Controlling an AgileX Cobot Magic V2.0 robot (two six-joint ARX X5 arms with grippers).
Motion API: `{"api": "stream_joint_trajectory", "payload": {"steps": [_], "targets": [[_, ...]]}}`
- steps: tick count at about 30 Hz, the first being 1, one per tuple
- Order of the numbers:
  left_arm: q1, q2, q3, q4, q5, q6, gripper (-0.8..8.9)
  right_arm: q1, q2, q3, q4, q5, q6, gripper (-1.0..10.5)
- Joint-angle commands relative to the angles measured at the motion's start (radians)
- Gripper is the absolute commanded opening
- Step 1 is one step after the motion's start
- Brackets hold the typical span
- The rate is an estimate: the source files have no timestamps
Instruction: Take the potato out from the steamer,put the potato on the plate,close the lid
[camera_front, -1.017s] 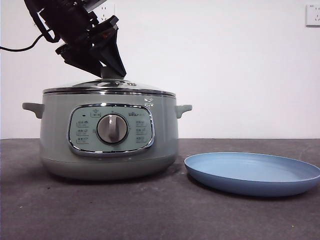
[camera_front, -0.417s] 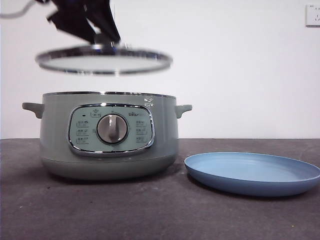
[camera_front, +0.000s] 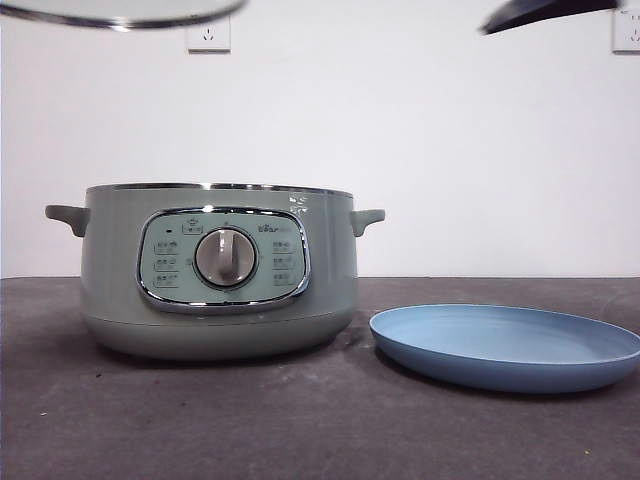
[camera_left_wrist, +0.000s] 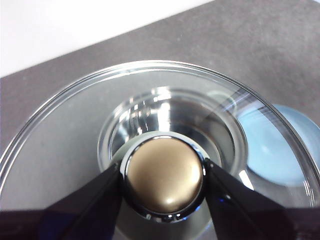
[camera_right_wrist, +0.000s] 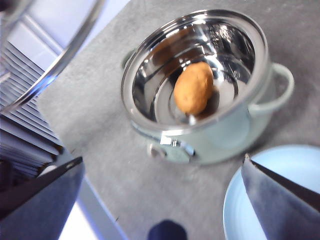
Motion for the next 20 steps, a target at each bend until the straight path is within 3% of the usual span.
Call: {"api": "stream_joint_trajectory", "payload": {"steps": [1, 11, 20], "targets": [[0.003, -0.077, 0.013, -0.017, -0.055, -0.016, -0.09, 0.062, 0.107, 0.078, 0.011, 0.051, 0.009, 6.6], [0.005, -0.277, 0.013, -0.205, -0.117, -0.069, -0.09, 0.219, 0.501, 0.431, 0.003, 0.22, -0.02, 6.6], [0.005, -0.376, 0.013, -0.301, -0.12, -0.097, -0.09, 0.295, 0.762, 0.581, 0.027, 0.349, -0.042, 6.6]]}}
